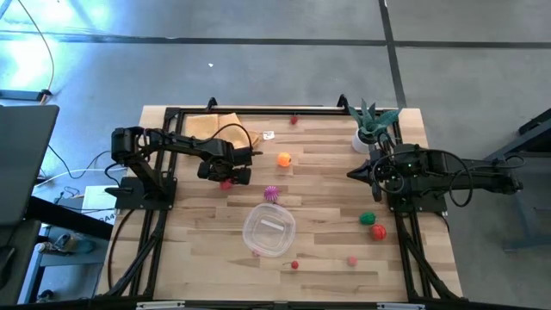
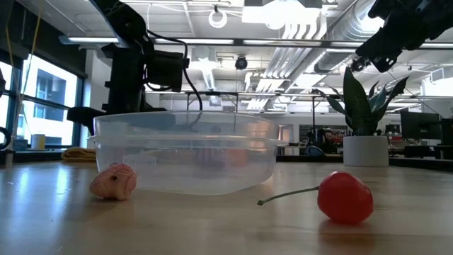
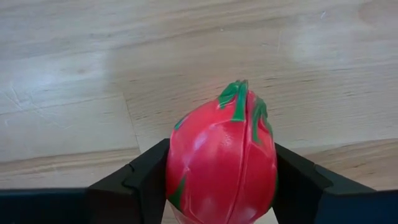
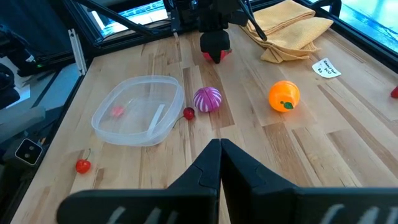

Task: Pick and placing Produce into tupperware
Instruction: Put the dragon fruit into the bin

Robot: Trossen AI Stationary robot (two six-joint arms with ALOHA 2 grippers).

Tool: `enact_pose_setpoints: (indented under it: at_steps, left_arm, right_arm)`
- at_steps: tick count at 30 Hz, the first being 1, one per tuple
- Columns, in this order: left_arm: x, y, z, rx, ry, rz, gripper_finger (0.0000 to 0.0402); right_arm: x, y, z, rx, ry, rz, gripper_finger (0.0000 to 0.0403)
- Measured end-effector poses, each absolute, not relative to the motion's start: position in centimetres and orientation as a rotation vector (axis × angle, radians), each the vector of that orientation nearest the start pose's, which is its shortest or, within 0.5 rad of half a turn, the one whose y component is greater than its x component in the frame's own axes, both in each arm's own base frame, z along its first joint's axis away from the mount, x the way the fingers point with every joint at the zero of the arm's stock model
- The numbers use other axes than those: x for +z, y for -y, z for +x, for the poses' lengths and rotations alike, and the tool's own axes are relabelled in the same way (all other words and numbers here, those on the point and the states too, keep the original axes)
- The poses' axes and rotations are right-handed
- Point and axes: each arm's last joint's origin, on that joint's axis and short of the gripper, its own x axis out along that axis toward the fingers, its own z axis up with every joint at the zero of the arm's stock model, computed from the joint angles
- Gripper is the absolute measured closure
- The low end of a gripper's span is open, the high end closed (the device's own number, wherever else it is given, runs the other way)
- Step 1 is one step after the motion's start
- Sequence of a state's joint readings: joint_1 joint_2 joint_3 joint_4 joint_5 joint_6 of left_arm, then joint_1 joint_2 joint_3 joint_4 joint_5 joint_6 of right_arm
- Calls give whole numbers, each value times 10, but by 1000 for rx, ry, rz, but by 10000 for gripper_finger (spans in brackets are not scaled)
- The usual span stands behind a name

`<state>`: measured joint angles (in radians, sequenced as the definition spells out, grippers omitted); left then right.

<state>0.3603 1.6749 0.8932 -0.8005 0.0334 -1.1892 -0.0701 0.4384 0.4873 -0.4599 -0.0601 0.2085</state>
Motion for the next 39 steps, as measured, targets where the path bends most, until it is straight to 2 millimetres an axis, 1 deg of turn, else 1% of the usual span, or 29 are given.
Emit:
enact_pose_setpoints:
  at_steps: [4,7,11,15,18,20,23,26,29,31,33,35,39]
  left_arm:
    - [143,-92,247,1171,-1237,-1221,202]
    - [153,-92,248,1149,-1200,-1226,193]
    - [173,-92,247,1124,-1158,-1232,183]
    - [200,-89,249,1070,-1158,-1260,196]
    - [227,-83,253,1018,-1143,-1228,206]
    - [246,-77,257,994,-1127,-1194,205]
    - [274,-64,265,944,-1117,-1151,195]
    - [293,-46,273,874,-1114,-1098,184]
    - [300,-28,278,832,-1114,-1039,186]
    - [300,-15,282,808,-1114,-1011,192]
    - [296,-6,285,804,-1131,-1006,199]
    - [291,3,292,793,-1129,-1005,202]
    - [279,8,306,771,-1128,-991,199]
  right_arm:
    - [249,6,111,-53,-408,232,402]
    - [249,6,111,-52,-408,232,402]
    - [249,6,111,-53,-407,232,402]
    - [249,6,111,-52,-407,232,402]
    - [249,6,111,-52,-408,232,402]
    - [249,6,111,-52,-407,232,402]
    - [249,6,111,-53,-407,232,402]
    - [249,6,111,-53,-407,232,402]
    - [249,6,111,-53,-408,232,402]
    - [249,6,111,-53,-409,232,402]
    - [249,6,111,-53,-408,232,402]
    - [249,6,111,-52,-409,232,402]
    - [249,6,111,-52,-409,232,402]
